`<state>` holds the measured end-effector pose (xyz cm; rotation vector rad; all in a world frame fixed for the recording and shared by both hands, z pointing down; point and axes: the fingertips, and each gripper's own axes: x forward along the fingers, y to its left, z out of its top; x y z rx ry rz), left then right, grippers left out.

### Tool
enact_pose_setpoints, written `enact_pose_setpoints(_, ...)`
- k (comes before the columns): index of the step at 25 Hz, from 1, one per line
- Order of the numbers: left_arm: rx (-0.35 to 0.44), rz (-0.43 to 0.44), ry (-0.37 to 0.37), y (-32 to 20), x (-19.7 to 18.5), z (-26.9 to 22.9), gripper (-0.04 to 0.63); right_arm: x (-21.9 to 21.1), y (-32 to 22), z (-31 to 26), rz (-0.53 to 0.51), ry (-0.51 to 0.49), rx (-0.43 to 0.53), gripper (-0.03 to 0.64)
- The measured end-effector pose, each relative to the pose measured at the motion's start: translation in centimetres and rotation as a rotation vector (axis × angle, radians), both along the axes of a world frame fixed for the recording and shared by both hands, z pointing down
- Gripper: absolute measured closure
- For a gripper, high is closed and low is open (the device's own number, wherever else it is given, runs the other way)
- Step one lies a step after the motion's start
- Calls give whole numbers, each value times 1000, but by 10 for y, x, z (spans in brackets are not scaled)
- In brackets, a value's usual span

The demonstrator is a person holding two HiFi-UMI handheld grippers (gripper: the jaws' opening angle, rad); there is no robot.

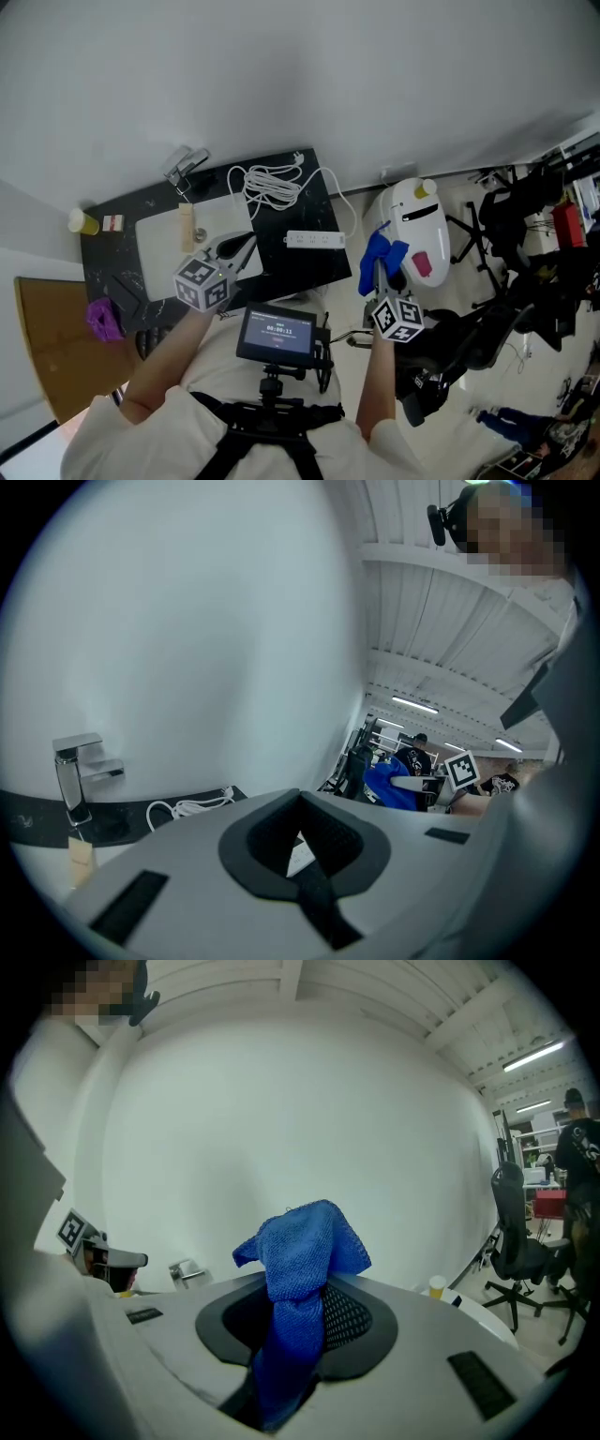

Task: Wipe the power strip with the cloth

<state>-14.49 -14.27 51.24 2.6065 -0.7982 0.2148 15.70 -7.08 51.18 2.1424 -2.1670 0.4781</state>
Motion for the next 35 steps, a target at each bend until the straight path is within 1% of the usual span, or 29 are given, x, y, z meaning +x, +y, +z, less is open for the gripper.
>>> enact_pose_setpoints(5,6,7,23,5,2,-3,595,-8,15,-21,-12,16,32,512)
enact_pose_setpoints(12,2,7,37,12,20,-7,595,3,23,-47,-26,28,67,512)
enact_pose_setpoints(15,-5,12,27,20,31,-3,595,9,26,-52,-35,21,82,512)
enact_pose_setpoints(19,-11,29,0,44,54,1,595,19,45,-56,-52,2,99,512)
enact_pose_setpoints(26,-20,18,-10,108,98,-13,595,42,112,-59,-95,-24,92,512)
enact_pose_setpoints(31,-20,21,-3,184,125,-28,595,60,182,-64,-117,-34,92,512)
enact_pose_setpoints(35,-21,13,-15,248,140,-36,595,70,239,-66,-137,-44,99,511)
